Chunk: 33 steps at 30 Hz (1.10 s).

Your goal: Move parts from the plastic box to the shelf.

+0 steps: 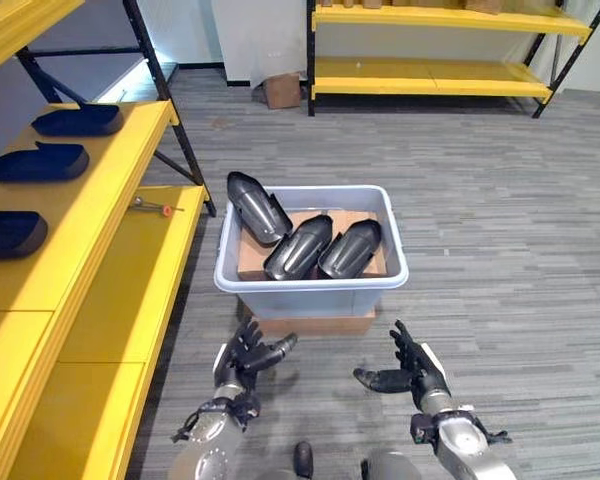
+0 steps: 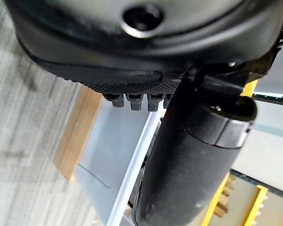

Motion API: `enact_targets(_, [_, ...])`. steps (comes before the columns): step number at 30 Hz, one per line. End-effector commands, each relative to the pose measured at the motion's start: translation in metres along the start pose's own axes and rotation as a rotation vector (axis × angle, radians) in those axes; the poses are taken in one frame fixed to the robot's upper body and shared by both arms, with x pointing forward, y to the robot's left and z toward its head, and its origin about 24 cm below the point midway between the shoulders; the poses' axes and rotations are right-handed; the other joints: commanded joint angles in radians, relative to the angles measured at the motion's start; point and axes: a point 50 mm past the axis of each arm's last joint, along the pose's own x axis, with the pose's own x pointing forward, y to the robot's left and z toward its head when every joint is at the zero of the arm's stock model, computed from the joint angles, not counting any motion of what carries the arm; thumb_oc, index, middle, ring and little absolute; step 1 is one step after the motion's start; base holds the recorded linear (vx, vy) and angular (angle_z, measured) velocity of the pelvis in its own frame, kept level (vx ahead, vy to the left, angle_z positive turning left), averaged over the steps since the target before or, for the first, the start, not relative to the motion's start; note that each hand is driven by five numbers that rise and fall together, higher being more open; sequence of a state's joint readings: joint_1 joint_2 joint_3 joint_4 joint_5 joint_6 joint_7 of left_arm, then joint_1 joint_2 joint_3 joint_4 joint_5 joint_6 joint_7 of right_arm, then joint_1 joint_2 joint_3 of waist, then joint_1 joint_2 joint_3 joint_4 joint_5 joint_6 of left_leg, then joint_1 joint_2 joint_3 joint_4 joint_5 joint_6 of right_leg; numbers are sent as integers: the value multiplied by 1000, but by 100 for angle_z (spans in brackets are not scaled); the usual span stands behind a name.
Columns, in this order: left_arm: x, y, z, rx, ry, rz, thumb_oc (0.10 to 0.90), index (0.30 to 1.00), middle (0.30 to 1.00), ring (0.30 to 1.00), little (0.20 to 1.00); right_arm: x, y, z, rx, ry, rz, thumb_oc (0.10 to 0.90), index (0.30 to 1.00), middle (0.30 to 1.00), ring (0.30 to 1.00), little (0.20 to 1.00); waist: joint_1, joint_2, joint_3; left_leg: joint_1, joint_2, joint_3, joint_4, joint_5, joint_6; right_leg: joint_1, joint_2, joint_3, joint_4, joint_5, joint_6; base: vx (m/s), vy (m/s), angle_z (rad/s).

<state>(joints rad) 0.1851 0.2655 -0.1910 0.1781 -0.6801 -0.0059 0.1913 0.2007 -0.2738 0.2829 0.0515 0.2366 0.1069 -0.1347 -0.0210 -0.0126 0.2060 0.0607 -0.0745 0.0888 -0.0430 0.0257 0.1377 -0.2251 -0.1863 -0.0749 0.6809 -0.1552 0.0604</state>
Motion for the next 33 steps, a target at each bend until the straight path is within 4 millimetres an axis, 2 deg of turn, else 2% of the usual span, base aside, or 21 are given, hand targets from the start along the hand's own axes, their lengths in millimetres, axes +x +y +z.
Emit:
enact_targets(1, [2,-11,41,-6,-209,-73,900,1000,1000,1000,1000,5,1,36,8,-192,8,900,1000,1000,1000,1000,11,-7,-22,30,55,-62,-15,-45,-55,26,78,-32,-417,244,3,255,-52,-62])
enact_targets(2, [1,-9,40,-15,-207,-68,900,1000,1000,1000,1000,7,0,39,-7,-201,9,900,1000,1000,1000,1000,7,-16,-19,60,49,-48,-35,-55,-65,30,73,-70,-574,292,18,166,-58,-66])
enact_targets(5, [1,-9,40,-15,-211,-66,900,1000,1000,1000,1000,8,0,42,-32,-214,11,900,1000,1000,1000,1000,-1,-20,-14,83,53,-44,-44,-66,-75,22,86,-61,-668,337,28,161,-61,-40])
enact_targets(6, [1,-9,40,-10,-214,-70,900,1000,1000,1000,1000,8,0,43,-33,-216,14,900,1000,1000,1000,1000,-12,-25,-14,88,51,-55,-44,-70,-77,15,97,-11,-674,343,30,182,-75,-16])
enact_targets(8, [1,-11,37,-5,-206,-81,900,1000,1000,1000,1000,7,1,40,-27,-209,21,900,1000,1000,1000,1000,-9,-36,-25,97,50,-65,-42,-85,-85,58,111,19,-704,342,14,174,-99,15])
enact_targets(9, [0,-12,36,-16,-208,-80,900,1000,1000,1000,1000,6,1,40,-20,-209,22,900,1000,1000,1000,1000,-6,-38,-30,99,53,-68,-42,-86,-89,73,112,10,-717,346,11,166,-125,47])
enact_targets(13, [0,-14,33,-38,-200,-81,900,1000,1000,1000,1000,6,-3,41,-3,-215,12,900,1000,1000,1000,1000,-3,-33,-50,97,74,-80,-37,-87,-100,91,129,-17,-690,318,-10,154,-123,36])
enact_targets(17, [3,-20,34,-58,-199,-91,900,1000,1000,1000,1000,7,-8,44,-13,-229,-5,900,1000,1000,1000,1000,-10,-37,-49,79,100,-97,8,-102,-120,99,142,-30,-681,286,-31,121,-136,8])
enact_targets(24, [4,-27,34,-62,-192,-120,900,1000,1000,1000,1000,6,-14,45,-26,-231,-21,900,1000,1000,1000,1000,-9,-43,-37,52,129,-108,87,-95,-143,109,158,-52,-664,250,-53,82,-87,19])
enact_targets(25, [4,-27,33,-59,-188,-122,900,1000,1000,1000,1000,6,-15,45,-32,-230,-23,900,1000,1000,1000,1000,-8,-45,-32,37,128,-107,129,-90,-151,116,159,-54,-663,244,-58,76,-89,8])
enact_targets(26, [3,-27,32,-59,-184,-129,900,1000,1000,1000,1000,6,-17,44,-39,-227,-26,900,1000,1000,1000,1000,2,-52,-13,-14,114,-111,245,-62,-168,142,156,-60,-671,238,-68,50,-62,4])
enact_targets(27, [3,-27,32,-59,-184,-129,900,1000,1000,1000,1000,6,-17,44,-39,-228,-26,900,1000,1000,1000,1000,1,-52,-13,-18,114,-112,250,-65,-169,141,156,-61,-671,238,-68,17,-51,14])
enact_targets(28, [3,-28,32,-61,-184,-131,900,1000,1000,1000,1000,6,-18,45,-44,-230,-29,900,1000,1000,1000,1000,7,-57,-1,-60,103,-120,324,-47,-175,152,152,-62,-675,236,-74,-2,-27,15])
enact_targets(29, [3,-28,33,-64,-187,-134,900,1000,1000,1000,1000,5,-21,44,-52,-228,-35,900,1000,1000,1000,1000,22,-66,21,-120,77,-151,438,-4,-190,174,146,-64,-684,232,-86,-2,-27,21])
enact_targets(30, [3,-28,33,-64,-187,-134,900,1000,1000,1000,1000,5,-20,44,-52,-228,-35,900,1000,1000,1000,1000,20,-65,21,-123,77,-154,442,-5,-190,173,147,-66,-684,232,-86,38,-23,16])
enact_targets(31, [3,-26,33,-65,-181,-130,900,1000,1000,1000,1000,5,-22,44,-57,-226,-45,900,1000,1000,1000,1000,26,-75,31,-172,106,-142,424,17,-183,197,137,-78,-697,223,-86,65,14,17])
enact_targets(32, [2,-26,32,-64,-175,-130,900,1000,1000,1000,1000,5,-23,43,-53,-225,-54,900,1000,1000,1000,1000,27,-82,30,-177,138,-124,371,7,-176,203,126,-85,-700,218,-80,70,13,25])
enact_targets(33, [2,-26,32,-64,-175,-130,900,1000,1000,1000,1000,5,-23,43,-53,-225,-54,900,1000,1000,1000,1000,28,-82,33,-173,139,-123,369,7,-176,206,126,-84,-700,218,-80,116,90,38])
